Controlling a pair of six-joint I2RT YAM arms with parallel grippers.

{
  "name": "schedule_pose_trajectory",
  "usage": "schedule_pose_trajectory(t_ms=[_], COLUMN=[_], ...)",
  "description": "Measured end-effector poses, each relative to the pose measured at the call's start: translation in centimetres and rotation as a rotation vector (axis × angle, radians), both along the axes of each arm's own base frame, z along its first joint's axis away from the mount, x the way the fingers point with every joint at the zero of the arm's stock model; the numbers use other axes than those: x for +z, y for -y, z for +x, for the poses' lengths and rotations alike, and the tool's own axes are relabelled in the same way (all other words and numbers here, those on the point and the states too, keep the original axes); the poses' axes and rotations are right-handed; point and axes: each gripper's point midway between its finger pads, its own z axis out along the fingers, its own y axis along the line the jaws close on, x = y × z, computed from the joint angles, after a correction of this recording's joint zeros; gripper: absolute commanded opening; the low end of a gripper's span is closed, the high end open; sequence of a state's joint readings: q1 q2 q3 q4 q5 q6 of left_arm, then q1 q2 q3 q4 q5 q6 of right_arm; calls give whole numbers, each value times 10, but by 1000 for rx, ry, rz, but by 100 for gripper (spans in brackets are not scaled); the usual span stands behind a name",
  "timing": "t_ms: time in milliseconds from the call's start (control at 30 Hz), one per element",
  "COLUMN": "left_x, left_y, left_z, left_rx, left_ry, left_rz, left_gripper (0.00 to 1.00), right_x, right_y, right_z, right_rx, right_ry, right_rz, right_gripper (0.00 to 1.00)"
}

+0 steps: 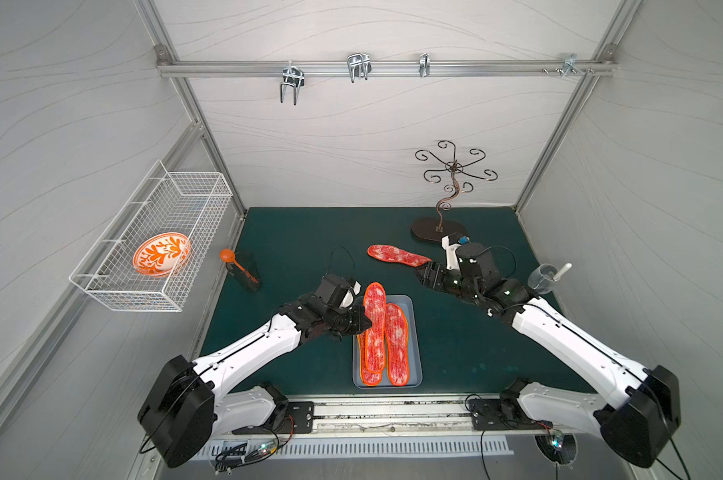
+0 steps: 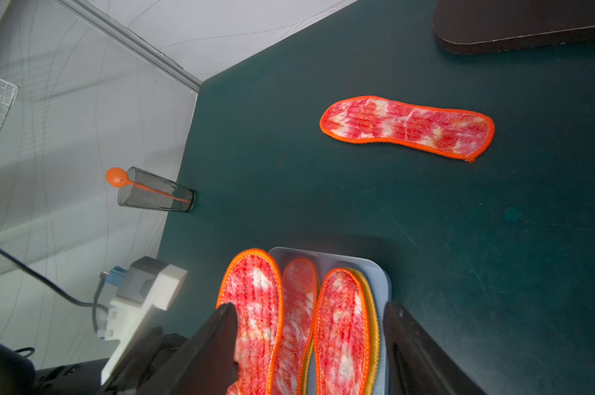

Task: Put the insoles into the storage box
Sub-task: Place the insole in the storage box.

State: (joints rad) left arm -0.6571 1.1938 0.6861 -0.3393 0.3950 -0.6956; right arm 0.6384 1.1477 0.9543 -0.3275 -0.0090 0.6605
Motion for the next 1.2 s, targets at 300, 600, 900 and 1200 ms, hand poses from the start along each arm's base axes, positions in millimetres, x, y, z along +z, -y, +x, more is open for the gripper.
schedule_pose_trajectory(t_ms=[300, 600, 900, 1200], left_x=[-33, -40, -51, -65], left_y=[-10, -6, -4, -6], left_z=[-8, -3, -3, -8], left_rx=[22, 34, 35, 16], left_ry=[-22, -18, -50, -76], left_rz=[77, 68, 78, 122], left_gripper=[0, 0, 0, 0], right_x=[-4, -12, -17, -22], right_y=[5, 8, 13, 16], right_z=[1, 0, 1, 1], right_rx=[1, -4, -18, -25], right_ry=[-3, -18, -27, -38], right_rz=[-24, -36, -41, -47], right_gripper=[73, 73, 73, 73])
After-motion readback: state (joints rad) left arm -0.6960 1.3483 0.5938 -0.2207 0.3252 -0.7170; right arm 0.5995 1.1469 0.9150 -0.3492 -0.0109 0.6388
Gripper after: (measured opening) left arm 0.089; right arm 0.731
